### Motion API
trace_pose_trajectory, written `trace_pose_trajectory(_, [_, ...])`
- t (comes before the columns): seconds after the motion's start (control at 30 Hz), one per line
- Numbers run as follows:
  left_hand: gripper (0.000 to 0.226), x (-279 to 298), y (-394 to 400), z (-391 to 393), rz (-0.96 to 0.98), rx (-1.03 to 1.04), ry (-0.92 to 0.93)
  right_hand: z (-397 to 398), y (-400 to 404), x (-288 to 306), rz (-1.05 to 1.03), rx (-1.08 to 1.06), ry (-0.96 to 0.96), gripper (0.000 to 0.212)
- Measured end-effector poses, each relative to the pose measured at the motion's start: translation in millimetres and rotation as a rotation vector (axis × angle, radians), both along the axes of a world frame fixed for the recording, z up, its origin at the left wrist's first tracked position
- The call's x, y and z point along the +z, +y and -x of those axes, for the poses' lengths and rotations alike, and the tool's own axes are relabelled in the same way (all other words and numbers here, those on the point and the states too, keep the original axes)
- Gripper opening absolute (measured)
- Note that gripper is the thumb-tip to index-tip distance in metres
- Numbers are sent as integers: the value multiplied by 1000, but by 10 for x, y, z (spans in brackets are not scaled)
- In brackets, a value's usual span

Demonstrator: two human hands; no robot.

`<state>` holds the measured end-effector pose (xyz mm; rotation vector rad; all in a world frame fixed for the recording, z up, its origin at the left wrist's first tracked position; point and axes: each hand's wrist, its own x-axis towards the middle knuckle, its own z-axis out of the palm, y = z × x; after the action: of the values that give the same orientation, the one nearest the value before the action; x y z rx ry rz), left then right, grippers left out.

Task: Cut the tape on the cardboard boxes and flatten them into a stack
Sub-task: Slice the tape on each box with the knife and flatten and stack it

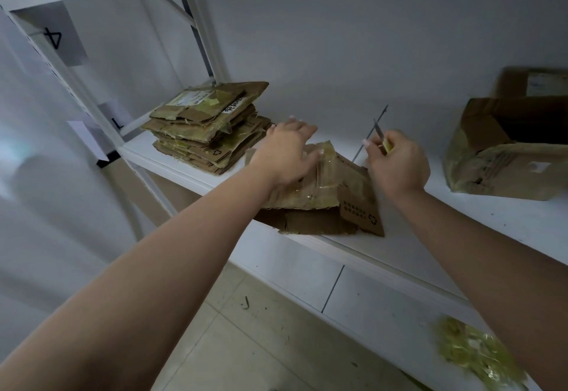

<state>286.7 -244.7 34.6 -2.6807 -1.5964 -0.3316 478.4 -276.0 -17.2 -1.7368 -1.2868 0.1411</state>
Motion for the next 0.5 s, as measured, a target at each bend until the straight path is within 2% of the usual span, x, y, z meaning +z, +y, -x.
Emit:
trace_pose_trajectory(0.07, [62,-84,-4,-27,42,23,45,48,28,13,7,55,23,28])
trace_pose_trajectory(0.13, [70,-192,-19,-15,85,41,92,127,63,-7,39,103,-139,24])
trace_pose_trajectory(0.23, [79,-388,-34,78,109,67,100,302,97,-96,210,248,-364,47])
trace_pose_trajectory(0.33, [86,-623,-55,212,89,89,131,414,150,-268,383,384,-574,61])
trace_pose_trajectory(0.5, [83,-997,-85,456,182,152,164,457,173,-609,493,562,-595,66])
